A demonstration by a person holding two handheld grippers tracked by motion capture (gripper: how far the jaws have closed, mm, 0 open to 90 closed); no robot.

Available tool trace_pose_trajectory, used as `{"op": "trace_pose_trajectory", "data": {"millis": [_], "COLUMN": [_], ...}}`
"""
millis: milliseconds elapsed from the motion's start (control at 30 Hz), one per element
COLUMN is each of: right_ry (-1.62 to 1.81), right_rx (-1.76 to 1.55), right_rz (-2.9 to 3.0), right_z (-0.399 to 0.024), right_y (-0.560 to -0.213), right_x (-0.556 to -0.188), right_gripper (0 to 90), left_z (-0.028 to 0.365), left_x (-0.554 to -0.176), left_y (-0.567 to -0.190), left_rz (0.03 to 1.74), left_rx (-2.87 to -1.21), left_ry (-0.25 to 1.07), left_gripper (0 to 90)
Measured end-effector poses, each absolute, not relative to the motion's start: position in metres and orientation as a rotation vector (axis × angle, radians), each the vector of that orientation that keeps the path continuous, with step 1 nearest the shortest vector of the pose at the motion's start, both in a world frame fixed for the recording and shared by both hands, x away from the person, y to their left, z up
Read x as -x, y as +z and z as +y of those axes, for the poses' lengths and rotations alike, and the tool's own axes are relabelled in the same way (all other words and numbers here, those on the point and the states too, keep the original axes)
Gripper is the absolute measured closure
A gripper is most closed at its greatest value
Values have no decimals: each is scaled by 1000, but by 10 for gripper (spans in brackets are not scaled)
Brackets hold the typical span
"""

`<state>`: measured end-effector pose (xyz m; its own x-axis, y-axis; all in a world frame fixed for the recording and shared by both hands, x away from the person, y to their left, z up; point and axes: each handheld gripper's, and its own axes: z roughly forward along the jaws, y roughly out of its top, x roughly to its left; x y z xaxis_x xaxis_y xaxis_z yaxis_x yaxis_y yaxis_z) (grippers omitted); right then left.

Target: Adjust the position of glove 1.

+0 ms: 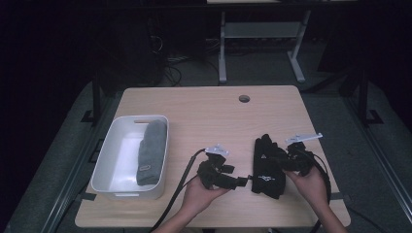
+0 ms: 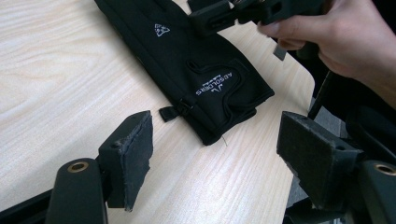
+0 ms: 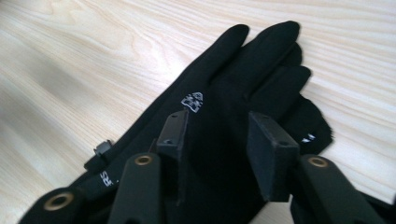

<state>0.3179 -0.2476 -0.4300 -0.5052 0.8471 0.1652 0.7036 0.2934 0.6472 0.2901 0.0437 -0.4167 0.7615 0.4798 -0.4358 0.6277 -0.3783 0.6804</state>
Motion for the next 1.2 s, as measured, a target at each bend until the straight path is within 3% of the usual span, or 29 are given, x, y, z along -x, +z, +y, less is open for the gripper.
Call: {"op": "trace_pose_trajectory", "data": {"millis": [67, 167, 300, 800, 933, 967, 1033, 1200], "right_ry": [1008, 1000, 1002, 1053, 1071, 1081, 1072, 1102], "right_rx": [-1441, -1437, -1448, -1412, -1392, -1392, -1393, -1497], "right_rz": [2346, 2360, 2381, 2443, 2481, 2463, 2429, 2314], "right_z": [-249, -257, -258, -243, -237, -237, -238, -252], "right_y": [-429, -434, -442, -452, -450, -446, -443, -443], "right_x": [-316, -309, -305, -297, -297, -300, -302, -314], "right_gripper": [626, 719, 749, 728, 642, 517, 441, 350], "left_z": [43, 41, 36, 26, 24, 22, 20, 14], "left_x": [-290, -291, -291, -300, -304, -305, -306, -307], "left_y": [-417, -420, -424, -442, -448, -450, -452, -458], "left_rz": [831, 833, 841, 896, 916, 932, 938, 947], "left_rx": [-2047, -2052, -2060, -2107, -2122, -2121, -2126, -2142], "left_ry": [-206, -212, -217, -253, -260, -269, -275, -287], "left_gripper": [268, 270, 272, 303, 323, 331, 350, 378]}}
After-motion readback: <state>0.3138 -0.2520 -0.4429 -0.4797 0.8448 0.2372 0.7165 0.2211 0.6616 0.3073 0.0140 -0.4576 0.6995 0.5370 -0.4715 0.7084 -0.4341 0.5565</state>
